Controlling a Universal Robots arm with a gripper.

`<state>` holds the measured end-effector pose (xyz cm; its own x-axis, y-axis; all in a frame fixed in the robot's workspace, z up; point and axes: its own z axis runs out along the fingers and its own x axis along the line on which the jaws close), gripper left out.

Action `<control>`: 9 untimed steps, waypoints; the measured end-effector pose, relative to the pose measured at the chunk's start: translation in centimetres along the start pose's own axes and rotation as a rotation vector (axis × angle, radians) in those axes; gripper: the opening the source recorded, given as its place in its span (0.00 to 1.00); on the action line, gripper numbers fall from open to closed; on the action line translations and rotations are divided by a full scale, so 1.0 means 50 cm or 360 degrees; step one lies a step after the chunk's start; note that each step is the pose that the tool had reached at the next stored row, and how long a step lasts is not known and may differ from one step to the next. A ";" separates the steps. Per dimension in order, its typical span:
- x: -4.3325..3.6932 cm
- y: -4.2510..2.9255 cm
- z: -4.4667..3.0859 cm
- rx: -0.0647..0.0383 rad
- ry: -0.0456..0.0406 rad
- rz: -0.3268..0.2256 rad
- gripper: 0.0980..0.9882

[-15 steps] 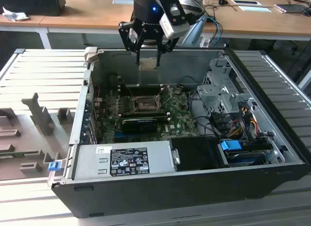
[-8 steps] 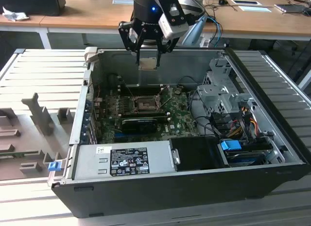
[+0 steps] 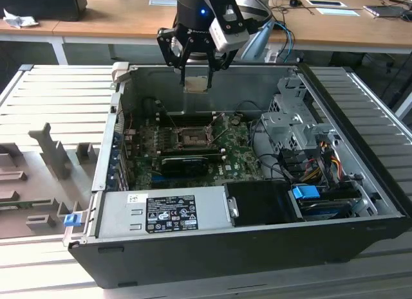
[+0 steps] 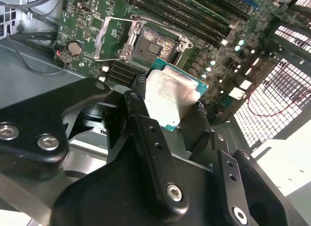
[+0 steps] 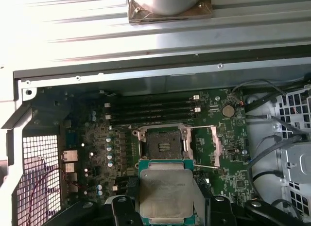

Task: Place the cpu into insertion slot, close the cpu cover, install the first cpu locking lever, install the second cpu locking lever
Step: 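Place the cpu into insertion slot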

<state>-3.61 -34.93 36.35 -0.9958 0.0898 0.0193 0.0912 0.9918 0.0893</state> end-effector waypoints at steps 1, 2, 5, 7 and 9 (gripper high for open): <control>0.000 0.000 0.000 0.0000 0.0000 0.0003 0.48; 0.000 0.000 0.000 0.0000 -0.0001 0.0006 0.48; 0.000 0.000 0.000 -0.0001 -0.0003 0.0031 0.48; 0.000 0.000 0.000 -0.0001 -0.0004 0.0042 0.48; 0.000 0.000 0.000 -0.0001 -0.0005 0.0059 0.48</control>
<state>-3.61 -34.93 36.35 -0.9917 0.1267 0.0193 0.1280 0.9878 0.0893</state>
